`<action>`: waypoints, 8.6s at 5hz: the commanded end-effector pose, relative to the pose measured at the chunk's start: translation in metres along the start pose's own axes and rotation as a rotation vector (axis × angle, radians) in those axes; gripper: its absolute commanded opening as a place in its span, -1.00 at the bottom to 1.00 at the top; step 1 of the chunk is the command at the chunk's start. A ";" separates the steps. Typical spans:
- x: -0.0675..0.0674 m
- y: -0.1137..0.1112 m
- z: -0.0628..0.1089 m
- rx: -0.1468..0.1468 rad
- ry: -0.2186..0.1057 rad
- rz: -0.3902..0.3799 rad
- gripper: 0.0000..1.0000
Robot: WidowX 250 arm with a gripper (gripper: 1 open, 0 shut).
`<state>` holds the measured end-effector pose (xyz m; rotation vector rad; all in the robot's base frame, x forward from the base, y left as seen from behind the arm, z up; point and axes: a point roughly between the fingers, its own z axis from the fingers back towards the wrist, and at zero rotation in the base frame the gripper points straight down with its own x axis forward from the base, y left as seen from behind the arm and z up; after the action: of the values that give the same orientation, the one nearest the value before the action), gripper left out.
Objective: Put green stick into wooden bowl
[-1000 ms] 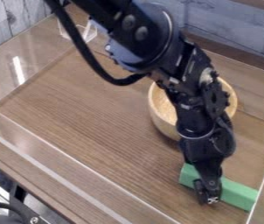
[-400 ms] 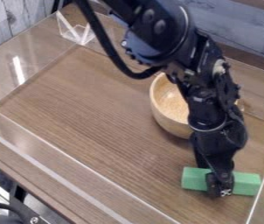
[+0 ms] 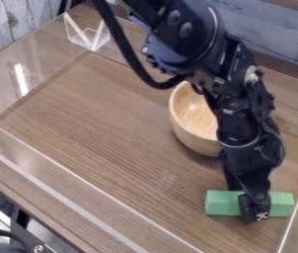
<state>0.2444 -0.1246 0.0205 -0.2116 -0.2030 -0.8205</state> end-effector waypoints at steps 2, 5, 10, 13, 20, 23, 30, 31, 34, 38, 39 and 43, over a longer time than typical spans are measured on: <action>0.003 0.001 0.001 -0.024 -0.010 -0.012 1.00; -0.003 0.011 0.002 -0.078 0.000 -0.092 -1.00; -0.019 0.022 0.042 -0.108 -0.015 -0.146 -1.00; -0.002 0.080 0.082 0.016 -0.011 -0.019 -1.00; -0.014 0.081 0.070 0.025 0.055 0.074 -1.00; -0.037 0.104 0.055 0.016 0.072 -0.017 -1.00; -0.056 0.133 0.073 0.036 0.065 0.070 -1.00; -0.055 0.129 0.079 0.017 0.064 0.045 -1.00; -0.037 0.119 0.068 -0.023 0.061 -0.017 -1.00; -0.043 0.124 0.060 -0.029 0.044 0.059 -1.00; -0.035 0.116 0.050 -0.022 0.024 0.130 -1.00; -0.046 0.135 0.057 -0.054 0.028 0.216 -1.00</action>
<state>0.3043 0.0051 0.0344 -0.2929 -0.0869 -0.6225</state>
